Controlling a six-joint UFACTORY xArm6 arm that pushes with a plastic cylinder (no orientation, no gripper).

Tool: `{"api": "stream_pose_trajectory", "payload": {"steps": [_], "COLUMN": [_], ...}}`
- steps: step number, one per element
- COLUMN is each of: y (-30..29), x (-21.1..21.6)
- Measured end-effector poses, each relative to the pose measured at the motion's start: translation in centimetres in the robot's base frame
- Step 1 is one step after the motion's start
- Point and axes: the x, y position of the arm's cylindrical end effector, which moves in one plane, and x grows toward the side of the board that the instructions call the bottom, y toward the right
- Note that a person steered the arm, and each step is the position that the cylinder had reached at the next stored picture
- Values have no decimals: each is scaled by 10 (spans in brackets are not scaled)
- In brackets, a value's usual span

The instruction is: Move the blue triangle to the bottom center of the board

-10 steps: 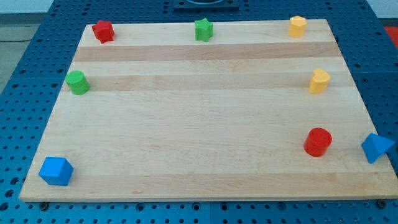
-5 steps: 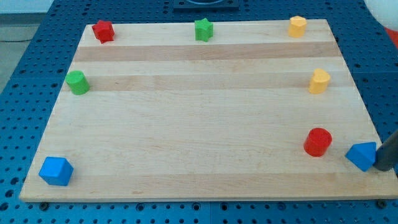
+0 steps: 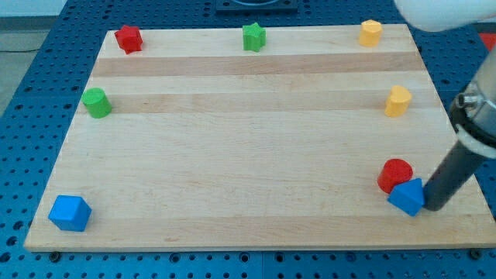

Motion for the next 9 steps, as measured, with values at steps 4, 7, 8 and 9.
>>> {"api": "stream_pose_trajectory", "payload": {"steps": [4, 7, 8, 9], "y": [-78, -146, -155, -161], "x": [-5, -27, -36, -54]}}
